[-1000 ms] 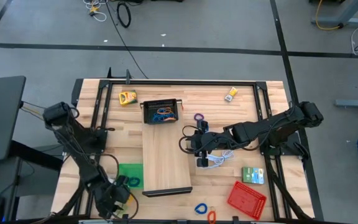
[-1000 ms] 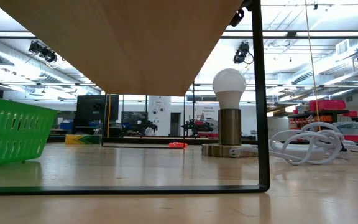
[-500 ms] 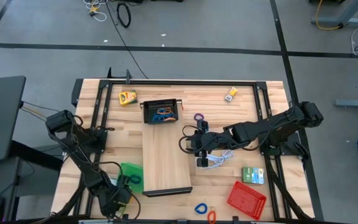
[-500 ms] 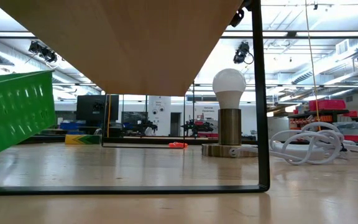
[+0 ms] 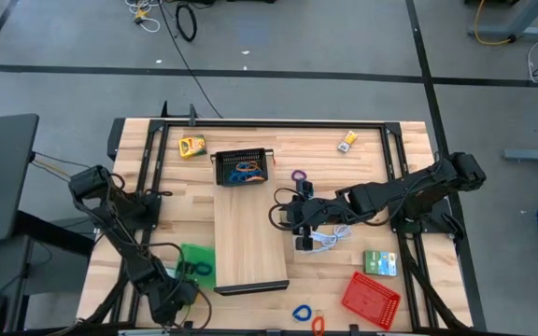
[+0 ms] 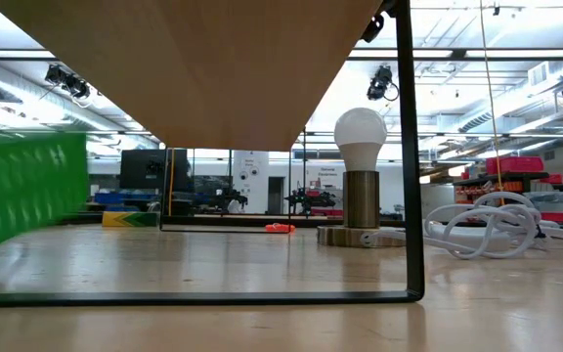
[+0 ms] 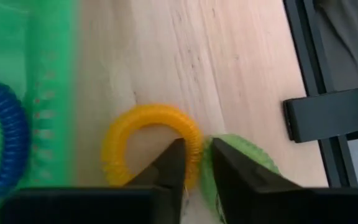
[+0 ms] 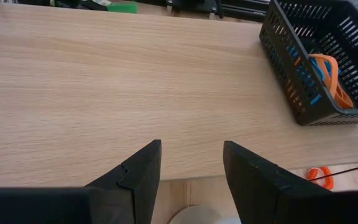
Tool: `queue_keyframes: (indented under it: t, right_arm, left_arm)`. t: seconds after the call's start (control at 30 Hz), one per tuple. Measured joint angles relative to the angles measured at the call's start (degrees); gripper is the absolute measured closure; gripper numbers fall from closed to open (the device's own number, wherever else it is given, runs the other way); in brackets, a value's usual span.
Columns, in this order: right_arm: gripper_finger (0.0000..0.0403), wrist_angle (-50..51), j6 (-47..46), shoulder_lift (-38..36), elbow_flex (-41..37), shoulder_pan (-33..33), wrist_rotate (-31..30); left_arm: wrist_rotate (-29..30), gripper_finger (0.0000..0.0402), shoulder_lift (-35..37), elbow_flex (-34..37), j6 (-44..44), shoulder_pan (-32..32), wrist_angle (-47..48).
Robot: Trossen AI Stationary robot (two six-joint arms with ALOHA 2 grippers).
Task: Pick & Place Office Desk Supplies
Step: Put the green spiral keychain into the green bin
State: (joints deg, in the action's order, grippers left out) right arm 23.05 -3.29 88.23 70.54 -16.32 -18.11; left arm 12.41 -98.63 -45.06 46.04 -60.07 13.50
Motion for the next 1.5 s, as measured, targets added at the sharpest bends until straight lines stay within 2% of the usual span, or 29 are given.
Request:
queue_keyframes:
  t: [0.07, 0.13, 0.3, 0.53, 0.93, 1.07, 1.23, 1.33, 1.4, 1.5]
  right_arm:
    - [0.0222, 0.0, 0.0, 0.0, 0.0, 0.0, 0.0]
    - [0.0222, 0.0, -0.2, 0.0, 0.0, 0.0, 0.0]
    - [0.0222, 0.0, -0.2, 0.0, 0.0, 0.0, 0.0]
    - [0.0222, 0.0, -0.1, 0.0, 0.0, 0.0, 0.0]
    - [0.0222, 0.0, 0.0, 0.0, 0.0, 0.0, 0.0]
    - [0.0222, 0.0, 0.0, 0.0, 0.0, 0.0, 0.0]
    - [0.0222, 0.0, 0.0, 0.0, 0.0, 0.0, 0.0]
    - [0.0222, 0.0, 0.0, 0.0, 0.0, 0.0, 0.0]
    - [0.0222, 0.0, 0.0, 0.0, 0.0, 0.0, 0.0]
    - [0.0222, 0.0, 0.0, 0.0, 0.0, 0.0, 0.0]
  left_arm:
    - [0.5, 0.0369, 0.0, -0.3, -0.1, -0.3, 0.3]
    - [1.9, 0.0389, 0.0, -1.2, -0.7, -0.9, 1.6]
    - [5.8, 0.0398, -0.3, -5.6, -2.6, -2.4, 10.8]
    - [7.1, 0.0400, -0.3, -10.3, -3.0, -2.6, 21.0]
    - [6.4, 0.0398, -0.3, -10.7, -3.6, -2.6, 19.9]
    - [4.7, 0.0373, -0.2, -10.8, -3.6, -2.6, 19.6]
    - [5.5, 0.0335, -0.2, -10.8, -3.0, -2.6, 19.7]
    - [5.6, 0.0327, -0.2, -10.8, -3.0, -2.6, 19.7]
    - [5.6, 0.0335, -0.2, -10.8, -3.0, -2.6, 19.7]
    - [5.9, 0.0379, -0.2, -10.8, -3.2, -2.6, 19.8]
